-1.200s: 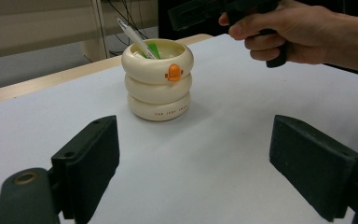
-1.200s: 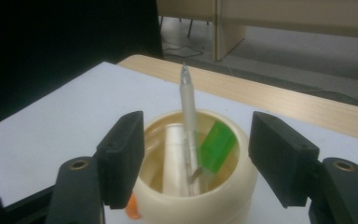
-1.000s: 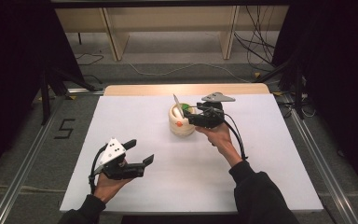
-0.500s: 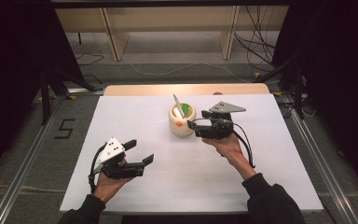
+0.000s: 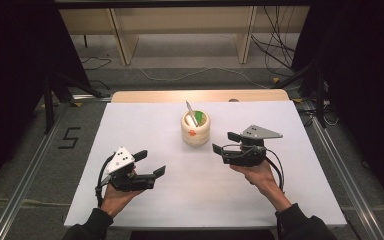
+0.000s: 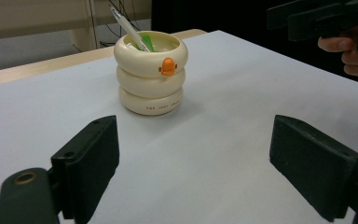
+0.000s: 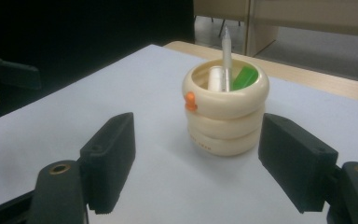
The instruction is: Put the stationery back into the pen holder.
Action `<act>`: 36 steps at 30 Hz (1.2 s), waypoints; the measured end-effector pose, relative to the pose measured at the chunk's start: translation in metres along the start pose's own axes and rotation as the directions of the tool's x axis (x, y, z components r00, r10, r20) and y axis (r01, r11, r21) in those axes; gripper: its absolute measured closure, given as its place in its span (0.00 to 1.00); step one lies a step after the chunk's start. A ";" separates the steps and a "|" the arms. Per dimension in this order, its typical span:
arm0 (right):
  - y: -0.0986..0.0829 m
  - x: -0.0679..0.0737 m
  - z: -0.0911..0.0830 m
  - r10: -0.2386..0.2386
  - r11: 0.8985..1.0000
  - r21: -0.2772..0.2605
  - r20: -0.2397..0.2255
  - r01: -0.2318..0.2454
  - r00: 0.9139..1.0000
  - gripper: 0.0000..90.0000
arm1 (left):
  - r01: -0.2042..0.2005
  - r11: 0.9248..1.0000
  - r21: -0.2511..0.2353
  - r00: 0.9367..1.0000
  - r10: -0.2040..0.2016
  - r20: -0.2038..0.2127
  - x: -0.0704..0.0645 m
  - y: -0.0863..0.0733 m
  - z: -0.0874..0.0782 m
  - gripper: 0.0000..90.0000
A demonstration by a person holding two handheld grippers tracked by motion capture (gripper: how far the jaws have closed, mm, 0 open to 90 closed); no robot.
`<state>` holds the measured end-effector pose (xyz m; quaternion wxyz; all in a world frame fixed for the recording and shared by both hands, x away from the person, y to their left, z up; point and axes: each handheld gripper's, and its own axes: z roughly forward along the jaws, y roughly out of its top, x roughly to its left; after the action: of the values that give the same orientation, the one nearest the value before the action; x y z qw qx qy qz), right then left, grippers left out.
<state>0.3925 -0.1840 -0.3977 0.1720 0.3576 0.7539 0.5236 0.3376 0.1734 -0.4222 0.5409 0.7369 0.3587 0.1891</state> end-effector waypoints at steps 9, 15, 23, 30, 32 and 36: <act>-0.018 0.002 -0.020 0.008 1.000 -0.013 -0.008 -0.008 1.000 0.31 | 0.000 1.000 0.000 1.000 0.000 0.004 0.000 0.001 -0.001 0.17; -0.029 0.003 -0.033 0.012 1.000 -0.027 -0.016 -0.012 1.000 0.31 | 0.001 1.000 0.002 1.000 -0.001 0.011 0.000 0.001 -0.001 0.17; -0.046 0.006 -0.053 -0.001 1.000 -0.027 -0.001 0.001 1.000 0.30 | 0.004 1.000 -0.002 1.000 -0.004 0.021 -0.001 0.001 -0.001 0.17; -0.057 0.004 -0.065 0.014 1.000 -0.026 0.009 -0.014 1.000 0.30 | 0.002 1.000 -0.004 0.999 -0.002 0.032 -0.004 0.001 -0.001 0.17; -0.059 0.004 -0.067 0.016 1.000 -0.027 0.011 -0.015 1.000 0.30 | 0.002 1.000 -0.007 1.000 -0.002 0.031 -0.005 0.001 -0.001 0.17; -0.062 0.005 -0.069 0.019 0.999 -0.027 0.005 -0.019 1.000 0.30 | 0.007 1.000 -0.007 0.999 -0.007 0.038 -0.006 0.000 -0.001 0.17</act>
<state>0.3226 -0.2385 -0.4267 0.1739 0.3636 0.7428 0.5345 0.3327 0.1698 -0.4211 0.5506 0.7373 0.3504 0.1745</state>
